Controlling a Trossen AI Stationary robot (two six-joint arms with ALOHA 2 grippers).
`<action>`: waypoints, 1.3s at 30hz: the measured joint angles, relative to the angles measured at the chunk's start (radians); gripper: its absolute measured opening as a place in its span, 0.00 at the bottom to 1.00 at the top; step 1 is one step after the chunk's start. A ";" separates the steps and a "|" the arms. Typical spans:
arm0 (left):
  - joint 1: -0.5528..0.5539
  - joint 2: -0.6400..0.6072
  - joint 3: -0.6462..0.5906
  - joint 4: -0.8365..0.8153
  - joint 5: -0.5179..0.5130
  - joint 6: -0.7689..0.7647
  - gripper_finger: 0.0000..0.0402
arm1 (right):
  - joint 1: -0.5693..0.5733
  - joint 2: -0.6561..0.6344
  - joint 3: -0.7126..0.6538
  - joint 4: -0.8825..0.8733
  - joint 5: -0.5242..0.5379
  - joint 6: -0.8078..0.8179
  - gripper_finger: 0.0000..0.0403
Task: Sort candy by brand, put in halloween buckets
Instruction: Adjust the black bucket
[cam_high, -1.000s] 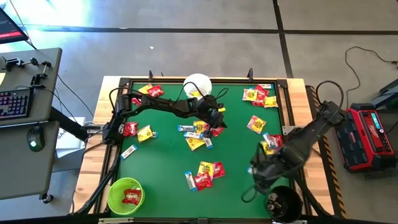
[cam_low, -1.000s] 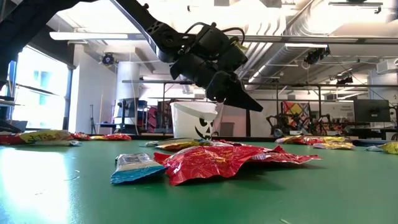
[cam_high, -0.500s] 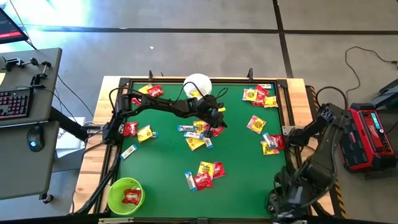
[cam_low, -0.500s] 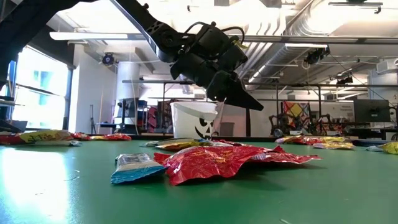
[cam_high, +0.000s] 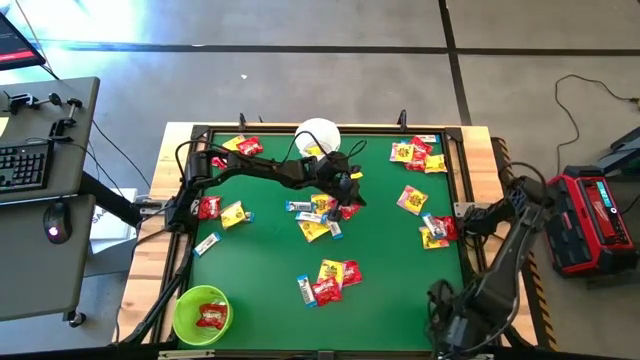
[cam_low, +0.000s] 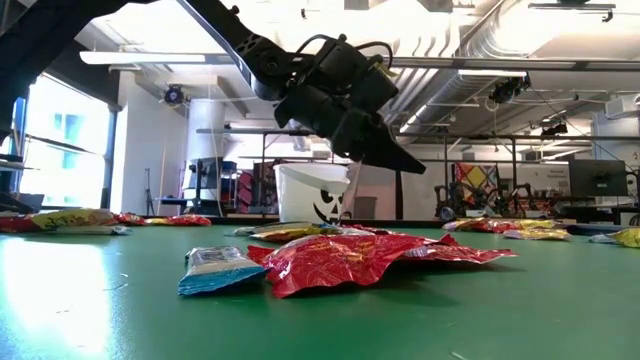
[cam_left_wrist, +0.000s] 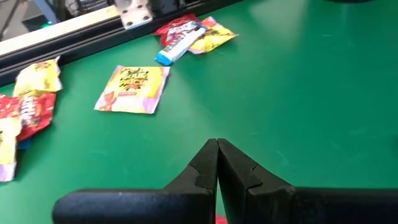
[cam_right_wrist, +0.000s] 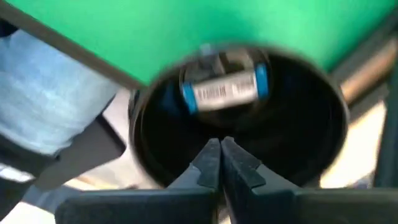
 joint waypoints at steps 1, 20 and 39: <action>0.000 0.000 0.000 0.001 0.009 -0.001 0.00 | -0.003 0.000 -0.023 0.017 0.030 -0.035 0.00; -0.001 0.000 0.000 0.121 0.012 -0.060 0.00 | -0.143 -0.147 -0.225 0.091 0.351 -0.452 0.00; 0.000 0.000 0.000 0.110 0.012 -0.059 0.00 | -0.049 -0.146 -0.244 0.161 -0.080 -0.151 0.00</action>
